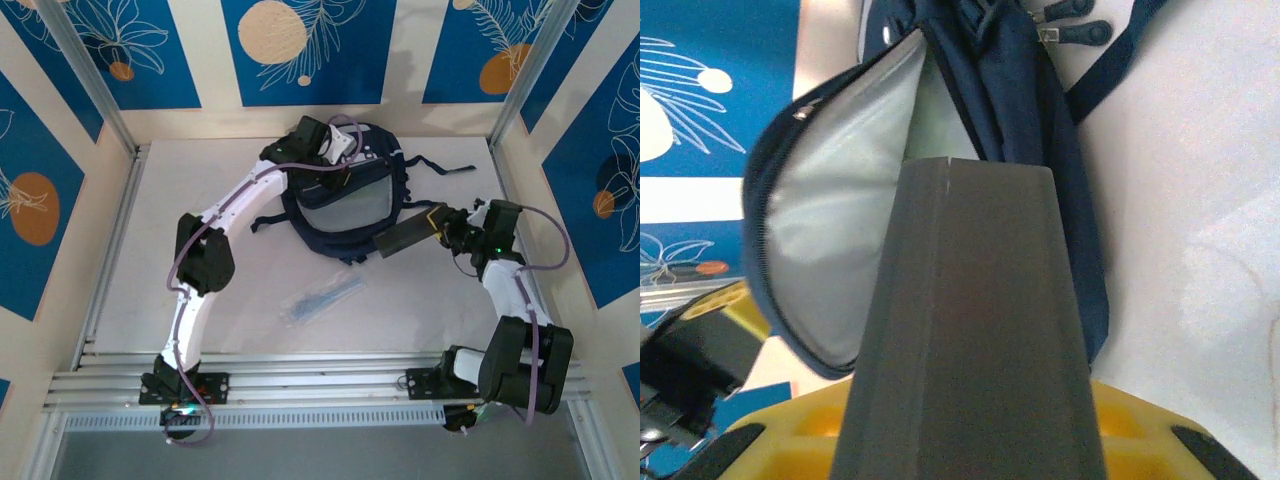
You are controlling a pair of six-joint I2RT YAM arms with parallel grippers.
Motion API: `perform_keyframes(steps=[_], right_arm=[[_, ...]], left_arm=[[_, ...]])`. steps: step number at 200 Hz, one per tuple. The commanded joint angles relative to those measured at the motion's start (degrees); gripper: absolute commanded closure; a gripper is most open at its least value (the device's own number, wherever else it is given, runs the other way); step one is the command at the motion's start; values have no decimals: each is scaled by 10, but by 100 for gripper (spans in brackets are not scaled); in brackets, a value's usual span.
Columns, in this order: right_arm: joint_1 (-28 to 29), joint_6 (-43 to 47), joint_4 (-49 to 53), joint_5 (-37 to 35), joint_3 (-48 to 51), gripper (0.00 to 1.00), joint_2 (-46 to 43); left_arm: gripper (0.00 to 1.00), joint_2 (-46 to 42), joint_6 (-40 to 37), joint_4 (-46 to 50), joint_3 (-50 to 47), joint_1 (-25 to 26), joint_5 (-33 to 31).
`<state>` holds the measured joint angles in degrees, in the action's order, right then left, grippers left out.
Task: Pack the student bag
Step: Place the glasses case in the student bag.
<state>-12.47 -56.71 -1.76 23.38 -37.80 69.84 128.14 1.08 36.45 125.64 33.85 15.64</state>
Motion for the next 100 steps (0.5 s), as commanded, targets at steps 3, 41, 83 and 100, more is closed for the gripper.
perform_keyframes(steps=[3,41,83,100], right_arm=[[54,-75,-151,-81,-2,94,41],[141,-131,-269,-168,-43,94,160],[197,-244,-458,-216,-101,94,334],[219,-285,-508,-242,-136,94,394]], left_arm=[[100,11,20,-14,30,-6,24],[100,14,21,-14,35,-6,26],[100,14,28,-12,35,-6,33],[100,13,33,-10,34,-6,40]])
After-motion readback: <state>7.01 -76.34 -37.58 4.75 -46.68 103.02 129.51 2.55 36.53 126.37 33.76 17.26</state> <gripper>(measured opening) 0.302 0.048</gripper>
